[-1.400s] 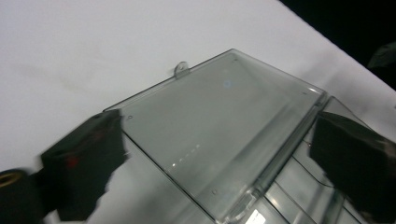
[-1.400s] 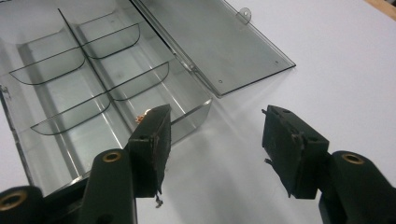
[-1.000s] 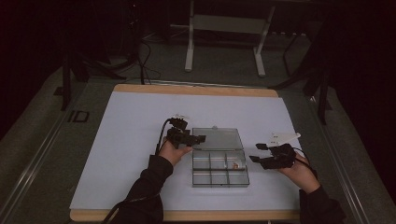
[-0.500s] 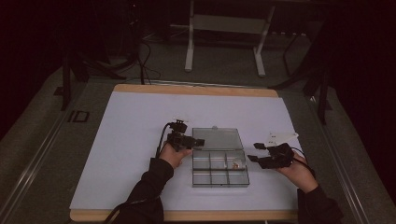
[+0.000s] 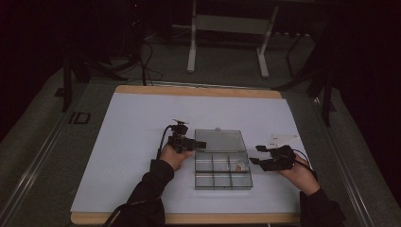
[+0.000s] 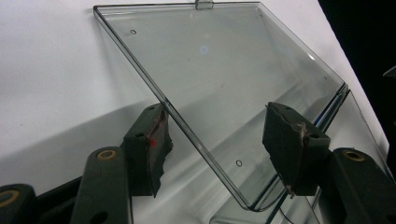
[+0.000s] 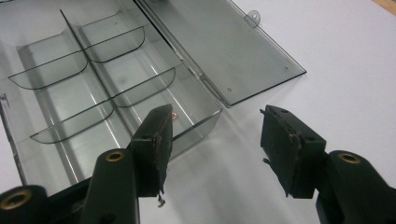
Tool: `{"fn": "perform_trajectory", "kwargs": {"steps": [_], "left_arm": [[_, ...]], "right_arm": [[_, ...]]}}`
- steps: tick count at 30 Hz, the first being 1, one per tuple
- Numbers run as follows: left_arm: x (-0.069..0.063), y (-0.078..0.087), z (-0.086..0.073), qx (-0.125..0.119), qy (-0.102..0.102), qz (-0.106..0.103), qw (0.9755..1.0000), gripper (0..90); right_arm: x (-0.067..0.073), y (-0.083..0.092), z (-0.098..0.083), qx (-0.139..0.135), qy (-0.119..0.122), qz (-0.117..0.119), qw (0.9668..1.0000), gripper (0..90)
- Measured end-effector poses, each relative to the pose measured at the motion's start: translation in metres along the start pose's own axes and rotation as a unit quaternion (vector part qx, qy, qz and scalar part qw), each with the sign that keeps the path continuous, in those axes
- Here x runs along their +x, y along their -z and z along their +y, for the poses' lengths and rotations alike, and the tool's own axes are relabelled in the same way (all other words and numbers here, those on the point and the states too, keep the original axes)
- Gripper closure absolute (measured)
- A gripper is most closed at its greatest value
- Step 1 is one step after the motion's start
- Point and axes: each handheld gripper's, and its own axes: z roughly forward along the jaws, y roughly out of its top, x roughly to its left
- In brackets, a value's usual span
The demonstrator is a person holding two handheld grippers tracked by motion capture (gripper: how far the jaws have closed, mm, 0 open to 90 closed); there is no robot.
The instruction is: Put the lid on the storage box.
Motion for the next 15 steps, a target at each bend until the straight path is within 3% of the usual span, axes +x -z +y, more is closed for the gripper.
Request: {"fn": "perform_trajectory", "kwargs": {"steps": [5, 9, 15], "left_arm": [[-0.007, 0.004, 0.001, -0.015, -0.027, 0.004, 0.9995, 50.5], [-0.01, 0.006, 0.0, -0.021, -0.037, 0.01, 0.9991, 51.3], [-0.017, 0.011, -0.003, -0.046, -0.068, 0.015, 0.9965, 57.3]], "right_arm": [[-0.001, -0.006, -0.001, -0.004, -0.006, 0.005, 1.0, 41.9], [-0.003, -0.012, 0.001, -0.002, -0.013, 0.004, 0.9999, 41.5], [-0.014, -0.016, 0.007, -0.022, -0.051, 0.002, 0.9985, 41.7]]}}
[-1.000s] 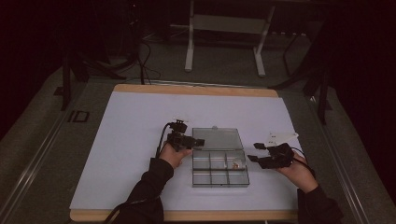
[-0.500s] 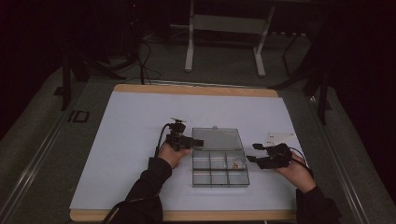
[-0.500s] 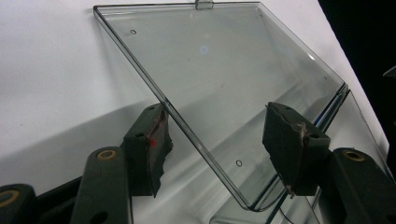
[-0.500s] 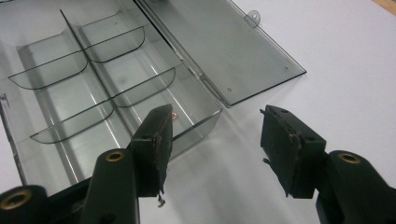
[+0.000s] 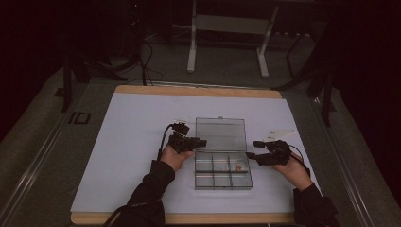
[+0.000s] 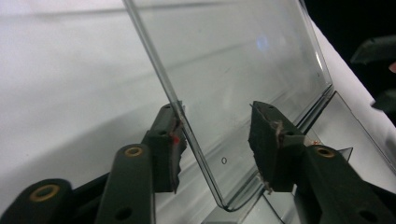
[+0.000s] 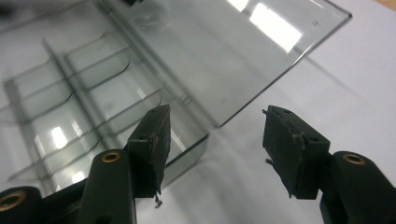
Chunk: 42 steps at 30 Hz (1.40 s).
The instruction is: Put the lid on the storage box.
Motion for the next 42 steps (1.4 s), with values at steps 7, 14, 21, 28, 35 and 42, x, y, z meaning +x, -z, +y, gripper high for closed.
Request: {"fn": "perform_trajectory", "kwargs": {"steps": [7, 14, 21, 28, 35, 42], "left_arm": [[-0.006, 0.008, -0.001, -0.014, -0.026, 0.011, 0.9995, 64.6], [-0.006, 0.013, -0.004, -0.028, -0.038, 0.002, 0.9989, 69.1], [-0.009, 0.018, -0.006, -0.035, -0.053, 0.001, 0.998, 73.3], [-0.008, 0.019, -0.009, -0.047, -0.052, -0.008, 0.9975, 73.8], [-0.012, 0.022, -0.008, -0.042, -0.065, -0.004, 0.997, 73.5], [-0.014, 0.026, -0.009, -0.041, -0.072, -0.008, 0.9965, 72.5]], "right_arm": [[-0.009, -0.008, 0.007, -0.011, -0.027, -0.014, 0.9995, 44.0], [-0.014, -0.015, 0.009, -0.019, -0.045, 0.0, 0.9988, 47.6], [-0.012, -0.016, 0.013, -0.027, -0.042, -0.003, 0.9988, 59.5], [-0.011, -0.014, 0.014, -0.029, -0.037, -0.016, 0.9987, 72.2], [-0.008, -0.011, 0.014, -0.026, -0.03, -0.027, 0.9989, 79.5], [-0.006, -0.006, 0.014, -0.029, -0.023, -0.022, 0.9991, 80.2]]}}
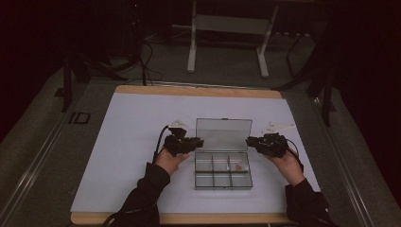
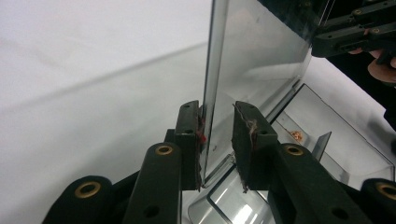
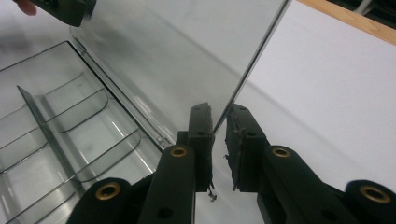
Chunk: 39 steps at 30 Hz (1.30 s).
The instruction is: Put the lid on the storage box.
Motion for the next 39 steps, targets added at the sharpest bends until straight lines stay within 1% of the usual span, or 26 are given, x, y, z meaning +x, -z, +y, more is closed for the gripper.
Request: {"fn": "perform_trajectory", "kwargs": {"steps": [4, 9, 17, 21, 22, 24, 26, 32, 39], "left_arm": [[-0.002, 0.003, -0.002, -0.003, -0.004, 0.001, 1.0, 72.4], [-0.006, 0.007, -0.003, 0.0, -0.018, 0.007, 0.9998, 72.4], [-0.011, 0.012, -0.004, 0.005, -0.034, 0.016, 0.9993, 72.5], [-0.011, 0.016, -0.005, -0.004, -0.034, 0.014, 0.9993, 72.6], [-0.011, 0.018, -0.005, -0.006, -0.031, 0.011, 0.9994, 72.7], [-0.012, 0.02, -0.004, -0.007, -0.037, 0.011, 0.9992, 72.9], [-0.014, 0.021, -0.004, -0.009, -0.036, 0.011, 0.9992, 73.2], [-0.018, 0.027, -0.007, -0.015, -0.046, 0.016, 0.9987, 73.2], [-0.024, 0.035, -0.009, -0.012, -0.058, 0.021, 0.998, 74.0]], "right_arm": [[0.0, 0.003, -0.001, -0.004, -0.003, 0.009, 0.9999, 80.2], [0.002, 0.004, -0.001, -0.004, 0.007, 0.012, 0.9999, 81.7], [0.004, 0.007, -0.001, -0.005, 0.01, 0.021, 0.9997, 81.9], [0.005, 0.01, -0.001, -0.006, 0.014, 0.022, 0.9996, 82.0], [0.005, 0.011, 0.0, -0.007, 0.015, 0.022, 0.9996, 81.9], [0.006, 0.012, 0.0, -0.008, 0.017, 0.024, 0.9995, 81.9], [0.007, 0.012, 0.0, -0.008, 0.018, 0.025, 0.9995, 81.9], [0.009, 0.016, -0.004, -0.011, 0.02, 0.03, 0.9993, 81.9], [0.011, 0.02, -0.008, -0.013, 0.025, 0.034, 0.999, 81.9]]}}
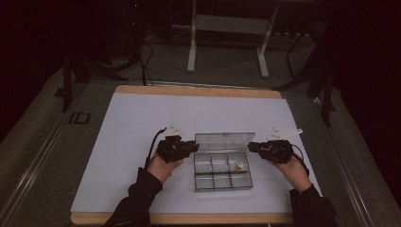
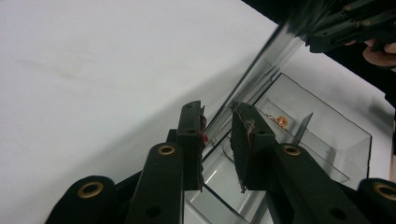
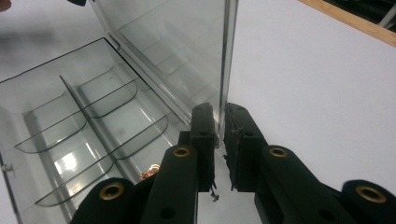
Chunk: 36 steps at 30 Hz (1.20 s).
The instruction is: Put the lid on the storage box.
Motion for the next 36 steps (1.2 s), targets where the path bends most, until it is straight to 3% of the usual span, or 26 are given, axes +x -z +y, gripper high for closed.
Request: {"fn": "perform_trajectory", "kwargs": {"steps": [16, 21, 26, 36], "left_arm": [[-0.011, 0.005, -0.012, 0.021, -0.02, -0.001, 0.9996, 73.6], [-0.012, 0.006, -0.016, 0.033, -0.016, 0.0, 0.9993, 66.2], [-0.011, 0.007, -0.02, 0.041, -0.017, 0.004, 0.999, 60.0], [-0.007, 0.006, -0.031, 0.051, -0.002, 0.003, 0.9987, 60.0]], "right_arm": [[0.008, 0.005, -0.011, 0.005, 0.004, 0.016, 0.9999, 81.9], [0.009, 0.005, -0.015, 0.007, 0.002, 0.026, 0.9996, 81.2], [0.009, 0.005, -0.019, 0.003, -0.011, 0.032, 0.9994, 71.9], [0.005, 0.002, -0.03, 0.01, -0.036, 0.039, 0.9985, 59.7]]}}
